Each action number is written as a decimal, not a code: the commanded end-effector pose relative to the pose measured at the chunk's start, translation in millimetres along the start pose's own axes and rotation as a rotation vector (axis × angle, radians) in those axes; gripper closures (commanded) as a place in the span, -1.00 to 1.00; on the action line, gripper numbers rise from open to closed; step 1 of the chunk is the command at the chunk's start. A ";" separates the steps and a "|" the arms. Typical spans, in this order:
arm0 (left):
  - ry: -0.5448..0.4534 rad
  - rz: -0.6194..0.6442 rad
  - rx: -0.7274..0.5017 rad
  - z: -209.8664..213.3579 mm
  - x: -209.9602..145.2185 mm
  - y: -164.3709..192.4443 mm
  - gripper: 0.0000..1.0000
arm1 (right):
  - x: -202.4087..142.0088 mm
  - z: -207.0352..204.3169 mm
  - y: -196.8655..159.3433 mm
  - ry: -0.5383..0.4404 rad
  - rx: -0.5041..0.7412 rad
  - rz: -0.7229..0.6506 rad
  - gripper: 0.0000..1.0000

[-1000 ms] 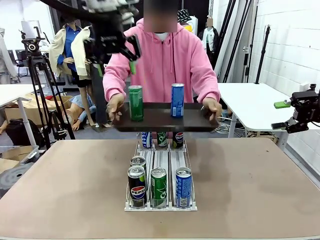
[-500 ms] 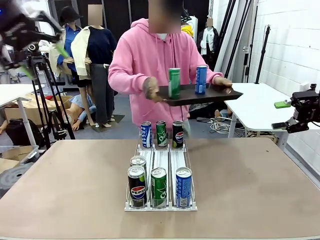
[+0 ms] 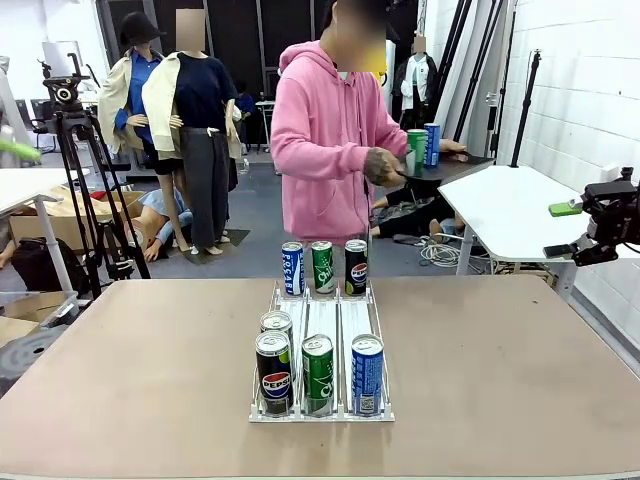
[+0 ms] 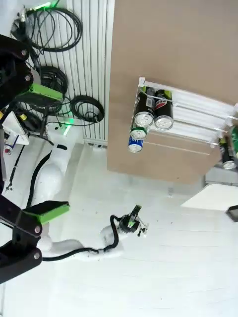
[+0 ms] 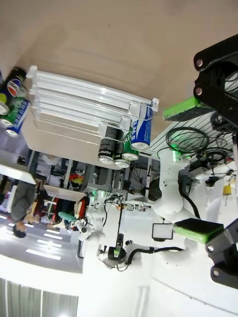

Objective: Retrieve and hand over the desired beverage to the person.
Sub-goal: Place the picked can on the Handle tray extended by the person.

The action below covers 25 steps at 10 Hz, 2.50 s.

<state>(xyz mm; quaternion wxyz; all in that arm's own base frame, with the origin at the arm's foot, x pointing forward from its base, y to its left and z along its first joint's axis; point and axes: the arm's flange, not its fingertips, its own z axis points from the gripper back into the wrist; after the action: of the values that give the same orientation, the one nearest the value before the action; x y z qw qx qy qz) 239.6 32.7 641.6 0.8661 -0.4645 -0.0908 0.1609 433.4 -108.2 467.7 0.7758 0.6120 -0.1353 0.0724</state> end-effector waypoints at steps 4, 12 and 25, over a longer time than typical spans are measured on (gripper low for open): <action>0.000 0.000 0.000 0.0 0.0 0.0 -1.00 | -0.1 -2.1 -0.6 -0.008 -0.001 0.002 -1.00; 0.048 0.113 -0.171 51.9 29.2 22.0 -1.00 | -0.1 -2.1 -0.6 -0.008 -0.001 0.002 -1.00; 0.300 0.286 -0.425 66.4 106.4 125.0 -1.00 | -0.1 -2.1 -0.6 -0.008 -0.001 0.002 -1.00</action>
<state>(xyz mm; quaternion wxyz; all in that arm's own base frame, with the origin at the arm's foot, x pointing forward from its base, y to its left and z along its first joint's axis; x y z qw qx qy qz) 290.7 182.9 591.2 0.7332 -0.6478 0.0670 0.1959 433.4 -108.0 467.7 0.7759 0.6119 -0.1352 0.0725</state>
